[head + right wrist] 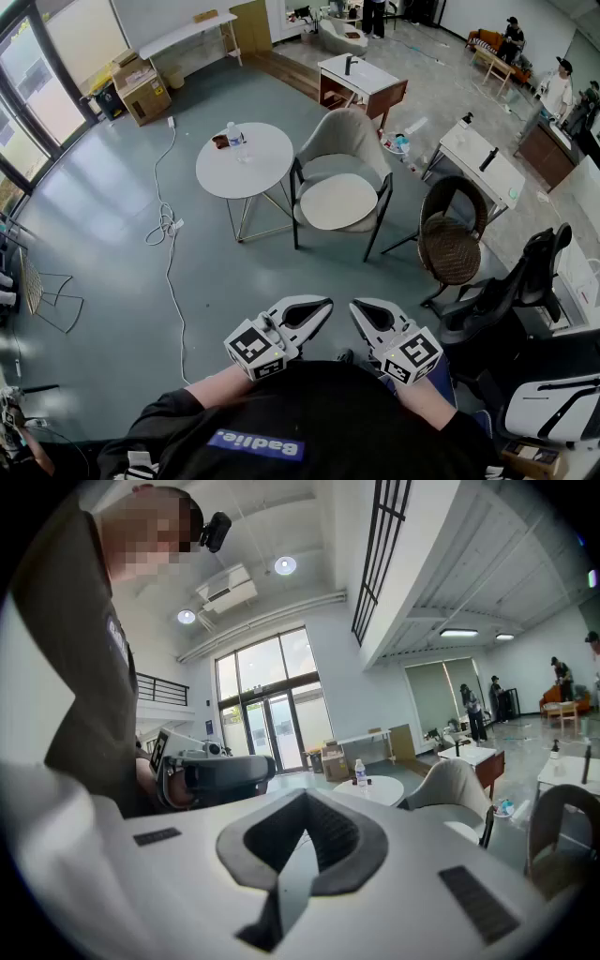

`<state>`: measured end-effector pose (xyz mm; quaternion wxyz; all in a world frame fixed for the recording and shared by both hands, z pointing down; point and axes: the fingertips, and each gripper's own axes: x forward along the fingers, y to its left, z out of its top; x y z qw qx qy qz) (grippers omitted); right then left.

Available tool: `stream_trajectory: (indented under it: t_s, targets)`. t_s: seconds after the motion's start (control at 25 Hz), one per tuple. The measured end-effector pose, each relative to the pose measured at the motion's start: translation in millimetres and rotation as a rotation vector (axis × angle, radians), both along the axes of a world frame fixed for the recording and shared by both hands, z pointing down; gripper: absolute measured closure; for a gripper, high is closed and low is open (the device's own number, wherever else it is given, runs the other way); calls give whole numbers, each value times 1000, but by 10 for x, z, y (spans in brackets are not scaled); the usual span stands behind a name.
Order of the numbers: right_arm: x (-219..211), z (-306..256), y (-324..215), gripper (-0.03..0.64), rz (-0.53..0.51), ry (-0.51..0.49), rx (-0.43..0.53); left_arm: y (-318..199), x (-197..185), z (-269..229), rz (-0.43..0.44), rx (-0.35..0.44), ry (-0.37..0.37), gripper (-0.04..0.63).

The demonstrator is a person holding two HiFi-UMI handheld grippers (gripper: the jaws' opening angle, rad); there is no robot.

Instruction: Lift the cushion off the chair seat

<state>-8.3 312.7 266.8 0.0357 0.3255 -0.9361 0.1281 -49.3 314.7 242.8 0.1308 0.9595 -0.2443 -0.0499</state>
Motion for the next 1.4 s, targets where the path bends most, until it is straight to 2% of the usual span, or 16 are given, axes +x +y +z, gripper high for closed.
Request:
stream_trajectory:
  t_s: [0.72,1.4]
  targets:
    - [98,90,-175,591,-36,-2,-16,-195,133,47,-20,1,-17,583]
    - [708,302,-419,589,-72,-65,-40,-359,626,141,-120,1,-66,583]
